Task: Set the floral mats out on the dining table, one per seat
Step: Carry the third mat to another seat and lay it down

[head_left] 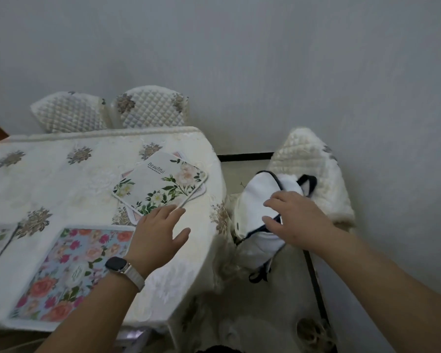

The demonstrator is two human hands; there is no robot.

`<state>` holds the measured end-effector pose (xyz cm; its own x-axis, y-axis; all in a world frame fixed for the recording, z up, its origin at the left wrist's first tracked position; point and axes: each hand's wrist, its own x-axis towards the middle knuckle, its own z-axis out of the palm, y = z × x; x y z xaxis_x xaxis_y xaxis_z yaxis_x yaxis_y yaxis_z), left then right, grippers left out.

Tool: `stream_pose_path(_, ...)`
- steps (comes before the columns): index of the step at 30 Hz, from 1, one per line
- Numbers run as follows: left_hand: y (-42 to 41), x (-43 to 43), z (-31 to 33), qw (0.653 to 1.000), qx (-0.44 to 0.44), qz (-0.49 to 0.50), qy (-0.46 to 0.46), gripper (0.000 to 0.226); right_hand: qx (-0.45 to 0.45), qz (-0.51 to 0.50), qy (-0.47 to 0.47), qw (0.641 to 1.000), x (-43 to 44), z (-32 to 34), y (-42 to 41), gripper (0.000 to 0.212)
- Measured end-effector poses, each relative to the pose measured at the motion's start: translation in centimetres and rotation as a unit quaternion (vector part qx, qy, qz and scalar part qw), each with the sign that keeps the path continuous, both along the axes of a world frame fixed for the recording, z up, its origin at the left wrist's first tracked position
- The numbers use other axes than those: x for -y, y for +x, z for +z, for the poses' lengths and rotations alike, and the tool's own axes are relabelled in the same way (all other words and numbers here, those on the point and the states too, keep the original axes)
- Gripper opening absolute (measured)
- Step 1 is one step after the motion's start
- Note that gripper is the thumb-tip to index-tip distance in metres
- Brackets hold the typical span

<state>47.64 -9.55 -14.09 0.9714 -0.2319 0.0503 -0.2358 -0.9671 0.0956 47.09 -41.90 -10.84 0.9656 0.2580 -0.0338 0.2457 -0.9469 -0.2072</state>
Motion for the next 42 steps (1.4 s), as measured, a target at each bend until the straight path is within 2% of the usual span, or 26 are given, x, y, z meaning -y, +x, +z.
stream_pose_path(9, 6.7, -6.0, -2.3, 0.992, -0.038, 0.098, -0.067, 0.070, -0.007, 0.060, 0.001, 0.998, -5.0, -1.3, 11.2, 0.045)
stream_pose_path(17, 10.3, -9.8, -3.8, 0.983, -0.077, 0.149, -0.071, 0.050, -0.068, 0.140, -0.013, 0.988, -9.9, -4.4, 16.8, 0.047)
stream_pose_path(25, 11.7, -10.6, -6.8, 0.951, -0.142, 0.248, -0.122, 0.053, -0.089, 0.215, -0.028, 0.972, -14.9, -7.1, 24.3, 0.044)
stream_pose_path(29, 12.9, -10.9, -7.8, 0.946, -0.151, 0.262, -0.120, 0.048, -0.092, 0.232, -0.042, 0.968, -16.6, -8.1, 28.4, 0.044)
stream_pose_path(35, 14.6, -12.3, -10.0, 0.916, -0.199, 0.315, -0.148, 0.043, -0.193, 0.183, 0.001, 0.964, -17.4, -12.3, 33.5, 0.050)
stream_pose_path(39, 16.2, -12.8, -11.4, 0.874, -0.232, 0.382, -0.191, 0.045, -0.254, 0.104, 0.046, 0.960, -18.3, -14.5, 36.3, 0.059)
stream_pose_path(42, 17.4, -12.4, -12.5, 0.834, -0.216, 0.441, -0.249, 0.054, -0.296, 0.053, 0.091, 0.949, -18.9, -15.9, 38.0, 0.060)
